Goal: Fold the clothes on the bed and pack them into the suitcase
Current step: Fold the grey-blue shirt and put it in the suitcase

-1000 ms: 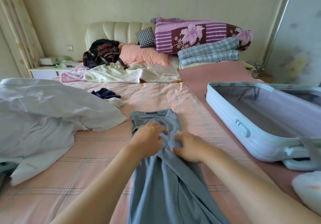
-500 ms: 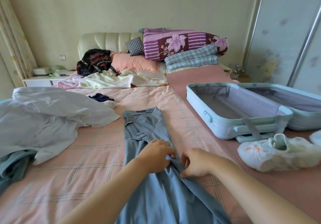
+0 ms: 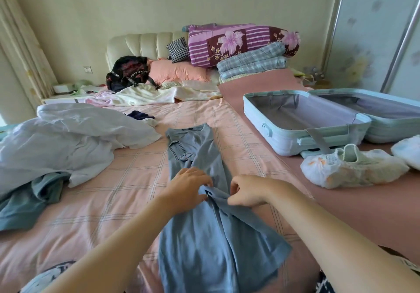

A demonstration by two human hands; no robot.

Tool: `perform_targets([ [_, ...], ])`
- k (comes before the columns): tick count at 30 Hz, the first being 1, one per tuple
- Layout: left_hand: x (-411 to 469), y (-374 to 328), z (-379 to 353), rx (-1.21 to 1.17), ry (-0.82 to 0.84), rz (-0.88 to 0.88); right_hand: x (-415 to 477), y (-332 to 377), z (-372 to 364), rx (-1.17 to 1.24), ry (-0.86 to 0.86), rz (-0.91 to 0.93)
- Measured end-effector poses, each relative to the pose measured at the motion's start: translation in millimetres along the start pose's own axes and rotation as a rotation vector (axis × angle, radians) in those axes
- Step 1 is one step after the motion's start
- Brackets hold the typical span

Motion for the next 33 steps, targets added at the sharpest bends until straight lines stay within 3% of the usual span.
perform_targets([
  [3, -2, -18, -6, -0.025, -0.015, -0.07, -1, -1, -11, -0.037, 0.094, -0.025],
  [6, -5, -20, 1, -0.052, -0.069, -0.068, -5, 0, -9, -0.141, 0.006, -0.001],
  [10, -16, -6, 13, -0.03, -0.122, 0.0, -14, 3, -14, -0.092, -0.082, 0.02],
  [14, -30, -6, 8, 0.074, -0.104, -0.05, -26, 6, -28, 0.025, 0.07, -0.012],
  [17, -38, -27, -4, -0.058, -0.037, -0.161, -35, 7, -33, -0.03, 0.171, 0.041],
  [20, -45, -45, -8, -0.065, -0.004, -0.27, -41, 10, -43, 0.222, 0.248, 0.138],
  [22, -50, -42, -2, -0.092, -0.034, -0.245, -44, 13, -49, 0.377, 0.264, 0.175],
  [25, -60, -22, 8, -0.031, -0.031, -0.164, -42, 11, -50, 0.482, 0.098, 0.19],
  [27, -71, -13, 7, 0.058, 0.038, -0.12, -37, 7, -50, 0.394, -0.045, 0.209],
  [29, -82, -15, 3, 0.032, 0.044, -0.123, -34, 3, -57, 0.219, -0.046, 0.201],
  [33, -94, -40, -4, 0.036, -0.056, -0.336, -33, 2, -73, -0.005, -0.022, 0.207],
])
Point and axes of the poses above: each hand's wrist, its own x-axis towards the middle knuckle, its own z-axis out of the back of the hand, y = z × x, the point moved 3 cm from there along x, towards the middle knuckle, and after that the axes turned 4 degrees about z, right-handed, at the moved point
